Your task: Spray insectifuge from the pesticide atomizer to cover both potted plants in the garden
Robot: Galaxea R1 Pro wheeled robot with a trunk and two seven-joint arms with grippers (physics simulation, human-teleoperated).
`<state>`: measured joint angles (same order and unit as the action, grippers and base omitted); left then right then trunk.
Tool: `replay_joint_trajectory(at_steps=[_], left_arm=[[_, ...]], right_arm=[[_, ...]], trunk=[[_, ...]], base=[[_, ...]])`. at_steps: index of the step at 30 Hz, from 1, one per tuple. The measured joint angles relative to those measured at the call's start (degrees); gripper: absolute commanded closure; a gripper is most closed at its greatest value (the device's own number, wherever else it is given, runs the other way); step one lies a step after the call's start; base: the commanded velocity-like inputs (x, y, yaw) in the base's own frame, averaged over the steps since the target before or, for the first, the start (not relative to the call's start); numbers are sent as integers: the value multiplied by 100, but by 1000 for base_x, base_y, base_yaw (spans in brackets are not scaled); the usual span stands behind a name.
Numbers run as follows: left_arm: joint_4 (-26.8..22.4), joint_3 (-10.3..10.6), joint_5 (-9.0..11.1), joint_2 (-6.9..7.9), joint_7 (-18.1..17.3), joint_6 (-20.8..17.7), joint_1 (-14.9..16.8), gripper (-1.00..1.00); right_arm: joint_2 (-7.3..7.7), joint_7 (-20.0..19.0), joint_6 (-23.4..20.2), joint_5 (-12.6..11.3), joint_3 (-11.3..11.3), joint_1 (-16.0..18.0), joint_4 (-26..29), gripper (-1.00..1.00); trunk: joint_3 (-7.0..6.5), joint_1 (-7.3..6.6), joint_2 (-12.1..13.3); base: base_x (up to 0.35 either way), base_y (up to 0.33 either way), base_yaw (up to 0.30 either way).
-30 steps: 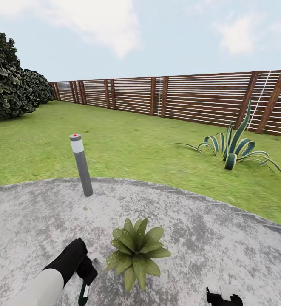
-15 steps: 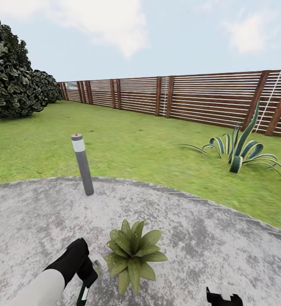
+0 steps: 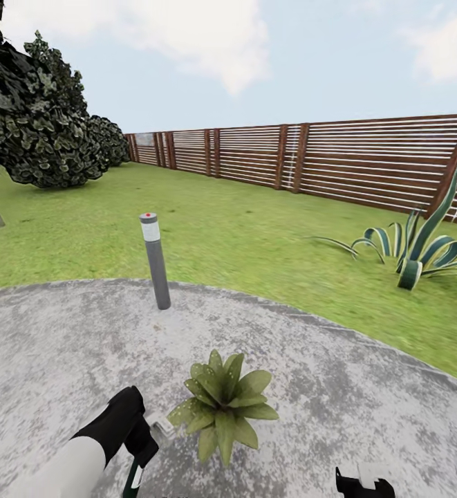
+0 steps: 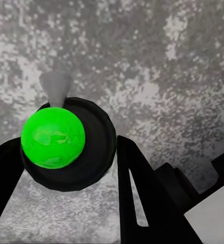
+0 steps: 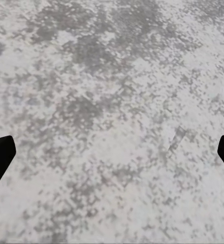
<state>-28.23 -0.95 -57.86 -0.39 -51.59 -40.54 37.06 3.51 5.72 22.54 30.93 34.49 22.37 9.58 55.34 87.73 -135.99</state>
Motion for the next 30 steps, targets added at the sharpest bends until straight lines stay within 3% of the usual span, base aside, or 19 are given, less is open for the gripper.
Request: replay_joint_trajectory(at_steps=[7, 14, 21, 30], left_arm=[[3, 1, 0, -2, 4, 5, -8, 100], [9, 7, -2, 7, 6, 3, -17, 100], [10, 11, -5, 40, 13, -1, -62, 100], [89, 17, -4, 90, 40, 5, -86, 100]], right_arm=[[-7, 1, 1, 1, -1, -1, -5, -100], [-9, 1, 0, 2, -1, 0, -7, -100], [-8, -1, 0, 1, 0, -1, -7, -100], [-8, -1, 0, 1, 0, -1, 0, -100]], trunk=[[0, 0, 0], [0, 0, 0], [0, 0, 0], [0, 0, 0]], base=[[-13, -239, 34], [-65, -244, 249], [-2, -19, 271], [0, 0, 24]])
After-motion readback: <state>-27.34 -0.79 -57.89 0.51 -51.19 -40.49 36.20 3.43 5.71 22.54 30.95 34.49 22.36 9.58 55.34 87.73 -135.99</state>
